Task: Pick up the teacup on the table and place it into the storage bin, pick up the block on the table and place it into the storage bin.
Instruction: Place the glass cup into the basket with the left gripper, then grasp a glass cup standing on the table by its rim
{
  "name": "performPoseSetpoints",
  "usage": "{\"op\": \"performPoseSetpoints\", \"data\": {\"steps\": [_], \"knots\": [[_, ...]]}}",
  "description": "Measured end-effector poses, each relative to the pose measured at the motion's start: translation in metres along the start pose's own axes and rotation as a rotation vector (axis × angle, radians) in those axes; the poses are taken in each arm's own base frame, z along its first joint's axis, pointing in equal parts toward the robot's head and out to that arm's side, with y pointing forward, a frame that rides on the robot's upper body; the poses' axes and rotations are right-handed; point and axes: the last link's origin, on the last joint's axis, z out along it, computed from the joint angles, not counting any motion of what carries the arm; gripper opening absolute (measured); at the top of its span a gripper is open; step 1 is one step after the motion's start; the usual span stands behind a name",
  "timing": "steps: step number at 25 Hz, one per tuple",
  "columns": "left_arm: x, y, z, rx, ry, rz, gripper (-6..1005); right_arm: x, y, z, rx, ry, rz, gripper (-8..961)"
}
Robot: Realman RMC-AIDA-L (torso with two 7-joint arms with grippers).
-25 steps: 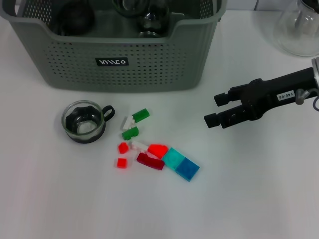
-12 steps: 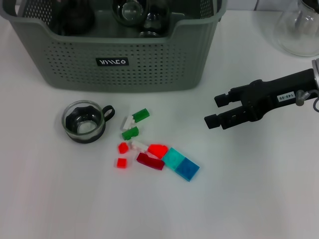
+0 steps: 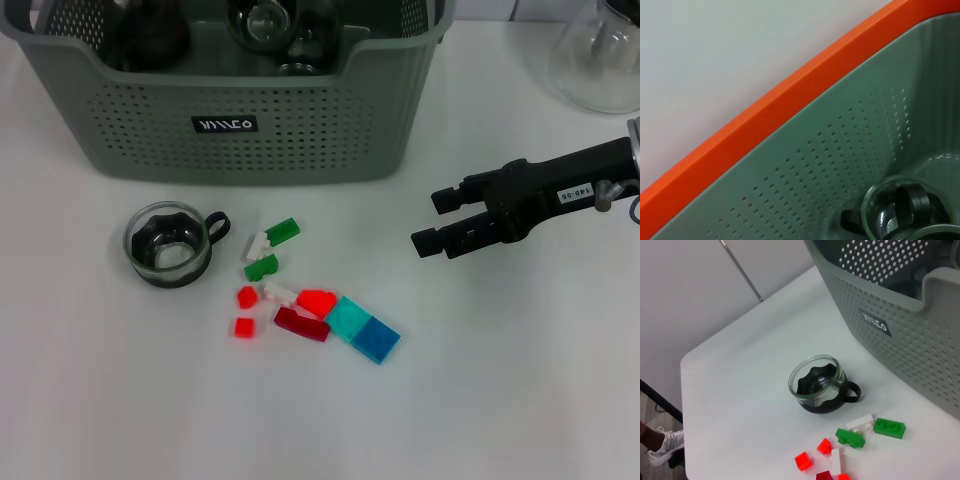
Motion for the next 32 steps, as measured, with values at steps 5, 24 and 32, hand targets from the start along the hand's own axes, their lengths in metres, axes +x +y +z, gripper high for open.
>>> {"op": "performPoseSetpoints", "data": {"steps": [5, 24, 32], "knots": [[0.0, 0.0, 0.0, 0.001, 0.003, -0.001, 64, 0.0, 0.0, -0.001, 0.001, 0.0, 0.0, 923], [0.023, -0.016, -0.039, 0.006, 0.113, -0.056, 549, 0.0, -0.001, -0.004, 0.006, -0.001, -0.001, 920], [0.017, -0.064, -0.149, -0.141, 0.471, -0.327, 795, -0.002, -0.001, -0.006, 0.008, -0.001, -0.024, 920]]}}
